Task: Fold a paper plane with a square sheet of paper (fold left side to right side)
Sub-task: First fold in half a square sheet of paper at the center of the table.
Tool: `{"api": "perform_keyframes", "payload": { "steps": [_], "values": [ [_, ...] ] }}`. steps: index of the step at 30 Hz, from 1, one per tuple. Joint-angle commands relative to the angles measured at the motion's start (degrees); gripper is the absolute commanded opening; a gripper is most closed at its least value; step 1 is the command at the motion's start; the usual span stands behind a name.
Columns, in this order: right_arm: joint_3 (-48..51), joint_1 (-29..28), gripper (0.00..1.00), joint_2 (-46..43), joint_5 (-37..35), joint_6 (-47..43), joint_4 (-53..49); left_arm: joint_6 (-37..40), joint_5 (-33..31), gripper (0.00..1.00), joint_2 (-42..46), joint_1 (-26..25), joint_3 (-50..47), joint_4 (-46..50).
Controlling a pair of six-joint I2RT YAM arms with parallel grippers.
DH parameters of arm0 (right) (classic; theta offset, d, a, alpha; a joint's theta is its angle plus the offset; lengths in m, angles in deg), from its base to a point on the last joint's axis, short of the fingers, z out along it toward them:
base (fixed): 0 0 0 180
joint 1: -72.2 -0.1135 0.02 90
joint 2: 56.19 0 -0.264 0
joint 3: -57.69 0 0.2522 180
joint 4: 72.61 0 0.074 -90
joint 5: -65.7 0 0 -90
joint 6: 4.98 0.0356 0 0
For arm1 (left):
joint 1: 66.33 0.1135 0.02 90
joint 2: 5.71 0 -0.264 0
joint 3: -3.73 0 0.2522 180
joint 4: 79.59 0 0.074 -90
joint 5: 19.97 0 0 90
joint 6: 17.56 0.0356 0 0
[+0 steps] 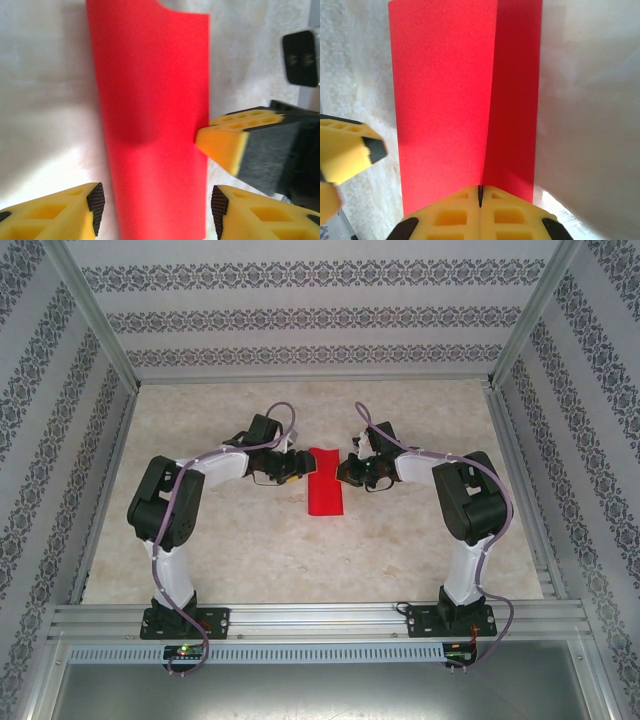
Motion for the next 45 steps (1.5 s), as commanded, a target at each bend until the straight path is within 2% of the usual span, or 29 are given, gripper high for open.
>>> {"api": "perform_keyframes", "payload": {
  "steps": [1,7,10,13,16,27,35,45],
  "values": [
    [-1.5,-0.5,0.00,0.6,-1.2,-2.0,-1.7,1.4,-1.7,0.62,-2.7,-1.4,2.4,3.2],
    [-1.1,-0.5,0.03,0.4,-1.3,-2.2,-1.3,1.6,-3.6,0.54,-5.7,-2.5,4.6,5.4],
    [-0.7,-0.3,0.11,-0.6,-1.9,-2.3,-1.0,1.9,-4.8,0.50,-6.8,-2.8,5.2,6.5],
    [1.5,0.0,0.25,-4.0,-6.3,-2.5,-0.1,1.8,-5.2,0.48,-7.7,-2.8,5.4,6.5],
    [2.9,0.9,0.31,-6.8,-9.4,-3.7,-1.3,1.6,-5.6,0.47,-8.5,-2.9,5.6,6.9],
    [4.8,2.8,0.32,-9.8,-10.7,-5.2,-3.2,1.6,-6.3,0.49,-10.6,-3.6,7.3,8.7],
    [4.8,3.0,0.32,-10.2,-9.9,-5.5,-3.5,4.3,-10.0,0.50,-11.5,-4.7,9.7,13.5],
    [4.8,2.9,0.32,-10.9,-9.3,-5.5,-3.9,4.0,-10.1,0.50,-12.4,-5.1,11.0,14.3]
  ]
}}
